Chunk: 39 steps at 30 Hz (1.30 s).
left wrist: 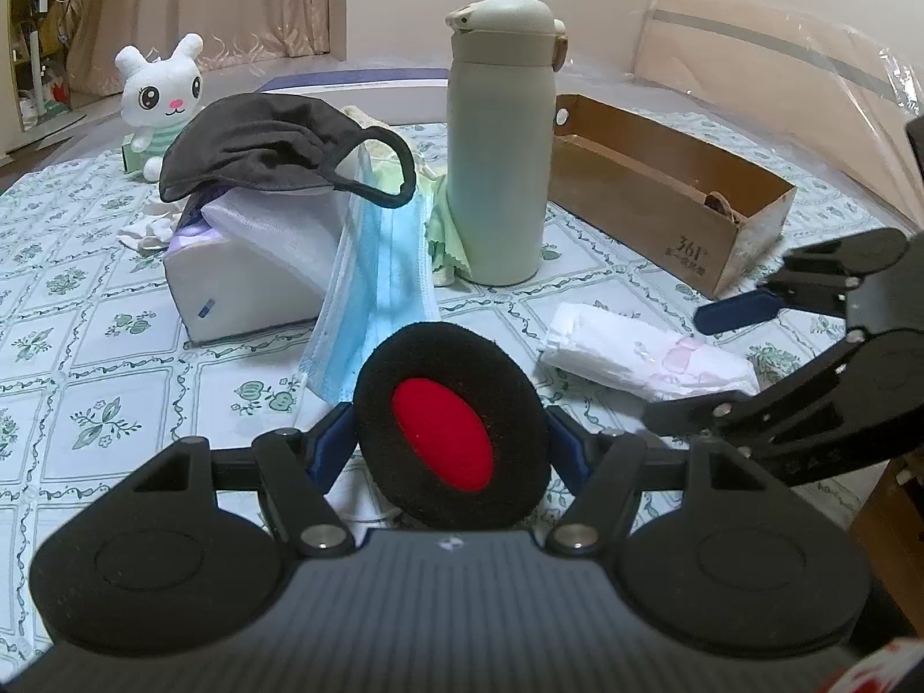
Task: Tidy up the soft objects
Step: 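Grasp the white wrapped pad with the right tool while the left tool holds the earmuff, then carry the earmuff and white pad into the cardboard box and release both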
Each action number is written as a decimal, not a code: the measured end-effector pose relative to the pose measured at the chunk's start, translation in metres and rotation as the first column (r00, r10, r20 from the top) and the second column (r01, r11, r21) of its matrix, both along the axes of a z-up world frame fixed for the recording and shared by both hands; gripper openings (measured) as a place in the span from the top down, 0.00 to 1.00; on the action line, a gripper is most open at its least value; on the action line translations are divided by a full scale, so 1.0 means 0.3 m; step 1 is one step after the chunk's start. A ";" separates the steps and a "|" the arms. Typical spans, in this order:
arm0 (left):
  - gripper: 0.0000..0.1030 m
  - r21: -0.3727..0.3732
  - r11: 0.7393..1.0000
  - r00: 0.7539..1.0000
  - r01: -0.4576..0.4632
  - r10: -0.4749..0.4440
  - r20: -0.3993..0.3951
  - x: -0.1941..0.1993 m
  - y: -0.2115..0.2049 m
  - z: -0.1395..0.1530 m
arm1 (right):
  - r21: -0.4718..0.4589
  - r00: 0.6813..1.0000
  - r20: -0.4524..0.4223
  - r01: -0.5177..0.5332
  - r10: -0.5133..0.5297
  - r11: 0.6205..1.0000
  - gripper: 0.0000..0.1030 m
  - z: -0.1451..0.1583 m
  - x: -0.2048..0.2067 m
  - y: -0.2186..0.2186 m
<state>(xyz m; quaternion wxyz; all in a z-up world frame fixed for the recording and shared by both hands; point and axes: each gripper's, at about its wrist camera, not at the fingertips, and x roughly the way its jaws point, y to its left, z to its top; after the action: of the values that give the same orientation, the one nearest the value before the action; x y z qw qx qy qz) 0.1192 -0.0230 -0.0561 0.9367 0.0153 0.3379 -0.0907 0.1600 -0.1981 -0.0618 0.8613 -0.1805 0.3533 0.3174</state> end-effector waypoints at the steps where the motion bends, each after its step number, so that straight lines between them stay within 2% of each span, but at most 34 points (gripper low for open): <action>1: 0.35 0.002 1.000 1.000 0.000 0.000 0.000 -0.001 0.000 -0.001 | 0.003 1.000 -0.008 -0.011 0.011 1.000 0.31 -0.006 0.005 0.003; 3: 0.35 0.002 1.000 1.000 0.000 0.000 -0.004 0.001 0.000 -0.002 | 0.008 1.000 -0.028 -0.007 0.007 1.000 0.35 -0.018 0.019 0.005; 4: 0.35 0.003 1.000 1.000 0.000 0.000 -0.005 0.001 0.001 -0.003 | 0.012 0.999 -0.032 0.001 0.000 1.000 0.40 -0.022 0.022 0.004; 5: 0.35 0.003 1.000 1.000 -0.001 0.001 -0.007 0.001 0.001 -0.004 | 0.021 0.999 -0.040 0.007 -0.006 1.000 0.50 -0.023 0.024 -0.001; 9: 0.35 0.003 1.000 1.000 0.003 -0.003 -0.008 0.001 -0.002 -0.004 | 0.047 0.998 -0.039 0.057 -0.055 0.997 0.58 -0.009 0.013 -0.021; 21: 0.35 0.000 1.000 0.999 0.023 -0.023 0.026 -0.023 -0.041 0.048 | 0.156 0.968 -0.082 0.249 -0.239 0.956 0.59 0.072 -0.054 -0.124; 39: 0.35 -0.015 0.999 0.999 0.045 -0.044 0.022 -0.052 -0.114 0.105 | 0.224 0.920 -0.124 0.391 -0.372 0.893 0.59 0.128 -0.143 -0.259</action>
<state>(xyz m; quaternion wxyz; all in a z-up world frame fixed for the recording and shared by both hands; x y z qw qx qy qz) 0.1036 -0.0572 -0.0246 0.9381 0.0167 0.3267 -0.1140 0.1172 -0.2756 -0.0235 0.9080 0.0122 0.3732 0.1900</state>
